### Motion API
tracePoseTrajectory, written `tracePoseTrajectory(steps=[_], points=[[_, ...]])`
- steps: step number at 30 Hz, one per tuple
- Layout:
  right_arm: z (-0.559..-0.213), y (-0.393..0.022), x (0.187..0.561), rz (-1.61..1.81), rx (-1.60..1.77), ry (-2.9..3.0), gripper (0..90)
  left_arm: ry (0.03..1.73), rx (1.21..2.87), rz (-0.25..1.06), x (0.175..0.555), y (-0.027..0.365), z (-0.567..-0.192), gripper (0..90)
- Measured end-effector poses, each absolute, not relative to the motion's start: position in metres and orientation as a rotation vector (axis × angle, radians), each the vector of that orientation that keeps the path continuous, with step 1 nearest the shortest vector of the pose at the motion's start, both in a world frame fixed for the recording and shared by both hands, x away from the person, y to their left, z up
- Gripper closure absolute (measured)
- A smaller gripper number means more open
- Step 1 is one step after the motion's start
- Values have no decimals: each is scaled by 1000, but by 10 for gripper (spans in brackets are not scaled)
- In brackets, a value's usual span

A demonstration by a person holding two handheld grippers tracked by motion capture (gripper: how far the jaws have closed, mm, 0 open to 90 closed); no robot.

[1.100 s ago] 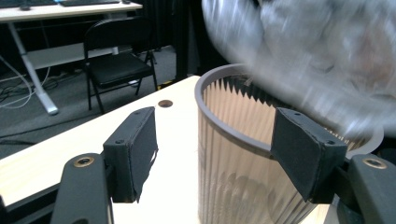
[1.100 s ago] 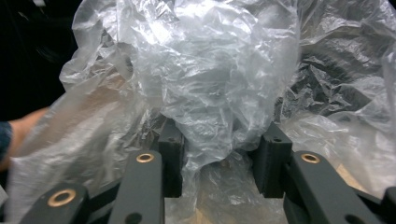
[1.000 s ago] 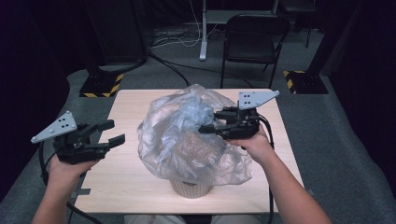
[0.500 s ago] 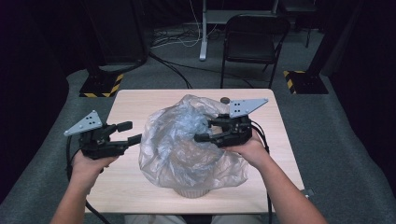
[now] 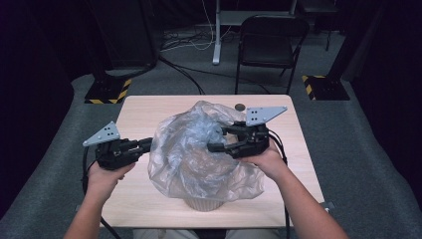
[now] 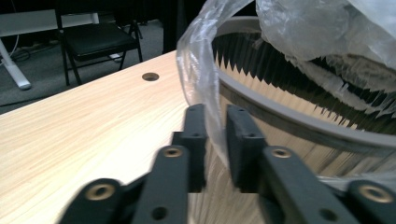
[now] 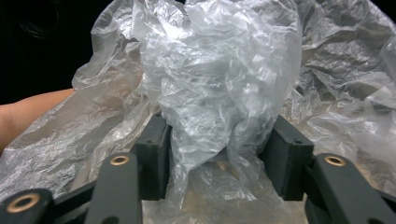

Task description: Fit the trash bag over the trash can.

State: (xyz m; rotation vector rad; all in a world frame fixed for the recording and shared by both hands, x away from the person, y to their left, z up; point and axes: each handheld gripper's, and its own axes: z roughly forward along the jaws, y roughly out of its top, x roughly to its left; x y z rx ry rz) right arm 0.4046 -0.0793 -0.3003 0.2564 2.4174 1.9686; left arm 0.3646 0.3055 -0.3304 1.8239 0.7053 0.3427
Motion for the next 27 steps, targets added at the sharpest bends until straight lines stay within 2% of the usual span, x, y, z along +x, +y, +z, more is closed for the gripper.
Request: tracePoseTrajectory(steps=[3, 9, 19, 27], points=[[-300, -80, 404, 1963, 268, 2403, 412, 698, 1845, 362, 362, 306, -331, 886], [-293, -87, 402, 1985, 284, 2374, 323, 727, 1875, 407, 359, 314, -333, 896], [-281, -109, 395, 1994, 305, 2293, 335, 805, 1847, 438, 355, 338, -345, 896], [-281, -147, 391, 1941, 432, 2205, 373, 878, 1844, 447, 356, 357, -357, 897]])
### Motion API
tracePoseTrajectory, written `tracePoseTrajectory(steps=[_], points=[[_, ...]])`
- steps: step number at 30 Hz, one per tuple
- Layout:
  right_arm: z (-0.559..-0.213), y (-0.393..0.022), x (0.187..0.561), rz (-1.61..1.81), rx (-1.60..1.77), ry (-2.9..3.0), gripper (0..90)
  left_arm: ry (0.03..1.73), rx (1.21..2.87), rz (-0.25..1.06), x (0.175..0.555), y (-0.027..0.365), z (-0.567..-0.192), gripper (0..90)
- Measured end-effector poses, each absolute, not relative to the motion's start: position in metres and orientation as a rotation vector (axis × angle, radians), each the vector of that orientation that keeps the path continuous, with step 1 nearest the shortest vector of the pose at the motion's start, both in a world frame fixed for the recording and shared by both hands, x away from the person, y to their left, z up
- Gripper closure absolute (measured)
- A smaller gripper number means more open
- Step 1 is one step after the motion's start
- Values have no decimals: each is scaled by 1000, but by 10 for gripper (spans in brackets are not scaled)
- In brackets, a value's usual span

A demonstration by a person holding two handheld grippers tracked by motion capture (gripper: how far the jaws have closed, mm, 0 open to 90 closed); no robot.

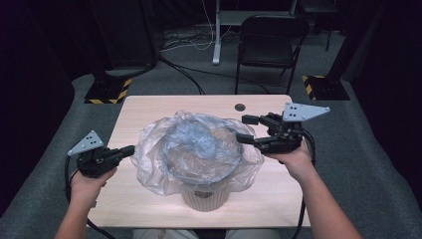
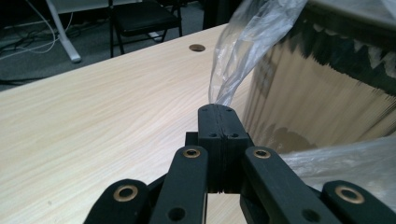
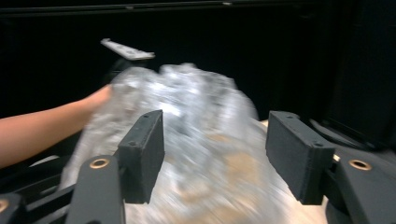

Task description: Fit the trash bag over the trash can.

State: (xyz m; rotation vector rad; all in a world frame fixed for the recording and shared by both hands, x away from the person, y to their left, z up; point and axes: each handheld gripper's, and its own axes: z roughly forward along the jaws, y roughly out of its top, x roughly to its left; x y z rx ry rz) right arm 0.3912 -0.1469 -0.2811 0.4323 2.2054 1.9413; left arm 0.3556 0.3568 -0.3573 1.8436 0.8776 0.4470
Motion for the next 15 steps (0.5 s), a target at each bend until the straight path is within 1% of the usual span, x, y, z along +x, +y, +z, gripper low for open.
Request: tracePoseTrajectory(steps=[4, 9, 12, 15], points=[[-290, -161, 395, 1878, 534, 2197, 392, 890, 1826, 438, 355, 360, -363, 896], [-305, -163, 397, 1844, 559, 2228, 421, 869, 1825, 438, 355, 355, -359, 895], [-310, -160, 398, 1806, 560, 2237, 495, 854, 1828, 445, 357, 350, -356, 895], [-312, -160, 403, 1790, 596, 2239, 624, 849, 1826, 447, 360, 347, -355, 895]])
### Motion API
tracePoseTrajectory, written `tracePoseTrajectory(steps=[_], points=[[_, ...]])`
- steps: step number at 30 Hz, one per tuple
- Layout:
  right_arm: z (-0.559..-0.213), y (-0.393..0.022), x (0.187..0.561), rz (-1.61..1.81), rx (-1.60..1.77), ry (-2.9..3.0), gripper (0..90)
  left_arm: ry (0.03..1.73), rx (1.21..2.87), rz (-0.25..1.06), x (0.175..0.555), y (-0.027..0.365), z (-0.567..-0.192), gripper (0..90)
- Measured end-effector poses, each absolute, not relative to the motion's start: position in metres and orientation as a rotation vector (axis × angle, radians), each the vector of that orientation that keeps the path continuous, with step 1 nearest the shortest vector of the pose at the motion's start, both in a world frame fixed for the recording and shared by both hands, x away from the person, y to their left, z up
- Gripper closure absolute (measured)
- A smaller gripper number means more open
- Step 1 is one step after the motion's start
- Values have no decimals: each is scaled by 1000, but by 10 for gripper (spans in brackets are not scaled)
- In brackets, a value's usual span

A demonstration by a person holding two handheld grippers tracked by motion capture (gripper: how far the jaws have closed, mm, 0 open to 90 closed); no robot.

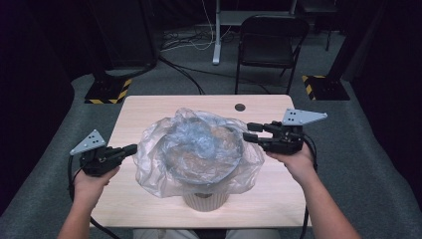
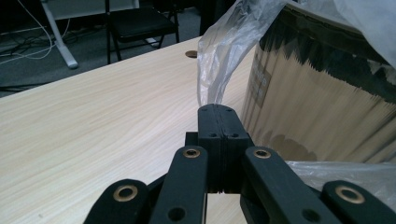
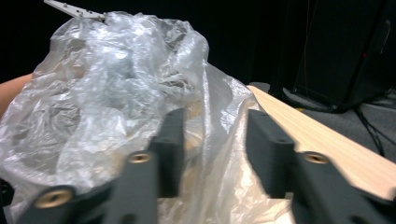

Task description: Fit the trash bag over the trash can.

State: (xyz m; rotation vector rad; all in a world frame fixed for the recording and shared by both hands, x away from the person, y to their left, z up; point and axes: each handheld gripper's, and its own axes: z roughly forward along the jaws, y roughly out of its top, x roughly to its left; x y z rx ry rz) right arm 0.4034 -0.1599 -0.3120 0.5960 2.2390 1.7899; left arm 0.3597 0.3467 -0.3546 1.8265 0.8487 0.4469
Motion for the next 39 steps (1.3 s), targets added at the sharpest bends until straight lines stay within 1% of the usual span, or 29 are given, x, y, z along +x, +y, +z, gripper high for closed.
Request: tracePoseTrajectory(steps=[2, 6, 10, 20, 30, 39], points=[[-313, -160, 407, 1789, 618, 2227, 719, 848, 1830, 450, 362, 344, -356, 895], [-316, -158, 415, 1768, 665, 2187, 815, 854, 1832, 446, 369, 340, -360, 895], [-323, -155, 424, 1729, 721, 2163, 892, 863, 1841, 446, 374, 336, -366, 896], [-344, -154, 439, 1670, 817, 2195, 900, 911, 1878, 439, 379, 342, -383, 896], [-354, -148, 437, 1656, 801, 2250, 900, 950, 1876, 412, 370, 357, -400, 896], [-371, -154, 436, 1550, 827, 2296, 900, 914, 1889, 379, 361, 347, -413, 896]])
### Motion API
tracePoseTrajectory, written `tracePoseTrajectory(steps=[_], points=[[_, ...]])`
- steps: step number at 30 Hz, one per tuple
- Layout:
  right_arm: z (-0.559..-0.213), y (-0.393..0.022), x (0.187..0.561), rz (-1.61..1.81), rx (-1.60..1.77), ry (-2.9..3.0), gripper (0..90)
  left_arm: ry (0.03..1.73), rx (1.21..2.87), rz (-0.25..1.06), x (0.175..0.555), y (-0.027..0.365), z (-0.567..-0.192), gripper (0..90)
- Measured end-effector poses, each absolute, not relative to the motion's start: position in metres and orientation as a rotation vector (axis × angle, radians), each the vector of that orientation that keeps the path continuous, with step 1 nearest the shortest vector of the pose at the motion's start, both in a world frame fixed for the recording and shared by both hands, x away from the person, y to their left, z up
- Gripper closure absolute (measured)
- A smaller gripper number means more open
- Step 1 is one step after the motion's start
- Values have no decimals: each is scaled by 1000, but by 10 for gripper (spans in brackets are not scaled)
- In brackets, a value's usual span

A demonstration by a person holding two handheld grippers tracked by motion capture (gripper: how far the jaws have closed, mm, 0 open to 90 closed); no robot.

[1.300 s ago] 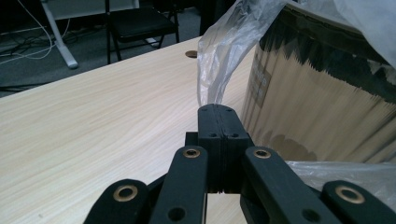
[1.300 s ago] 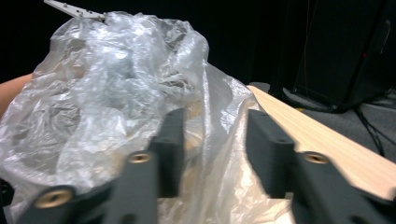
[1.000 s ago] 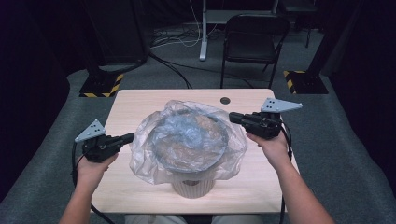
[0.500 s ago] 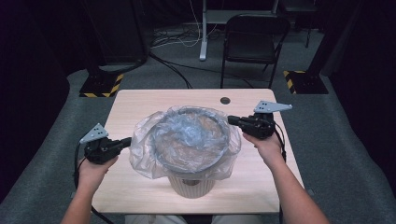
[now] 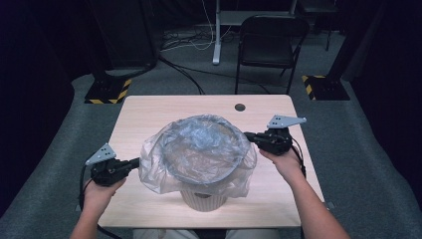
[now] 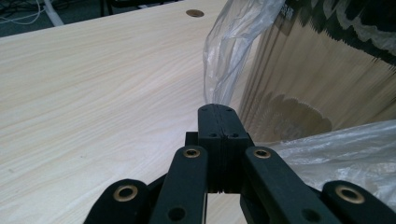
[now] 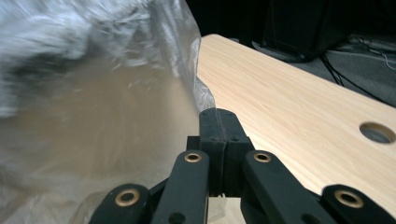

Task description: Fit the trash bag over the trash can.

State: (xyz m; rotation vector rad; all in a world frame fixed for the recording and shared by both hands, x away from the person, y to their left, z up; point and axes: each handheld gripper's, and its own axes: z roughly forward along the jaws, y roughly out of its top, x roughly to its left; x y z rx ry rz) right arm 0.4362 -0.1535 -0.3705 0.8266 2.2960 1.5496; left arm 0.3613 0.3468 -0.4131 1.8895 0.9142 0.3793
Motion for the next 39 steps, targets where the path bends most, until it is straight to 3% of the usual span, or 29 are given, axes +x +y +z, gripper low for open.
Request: tracePoseTrajectory(steps=[18, 20, 24, 26, 27, 39], points=[[-392, -163, 441, 1399, 892, 2325, 900, 949, 1870, 321, 365, 342, -437, 889], [-393, -163, 440, 1398, 897, 2321, 891, 950, 1862, 334, 364, 343, -435, 842], [-385, -170, 436, 1480, 915, 2252, 723, 950, 1821, 364, 361, 348, -421, 680], [-382, -172, 435, 1496, 920, 2238, 703, 954, 1800, 377, 360, 352, -414, 650], [-375, -179, 431, 1541, 919, 2206, 654, 961, 1786, 393, 358, 356, -406, 577], [-345, -193, 397, 1693, 771, 2186, 506, 823, 1738, 401, 339, 346, -350, 470]])
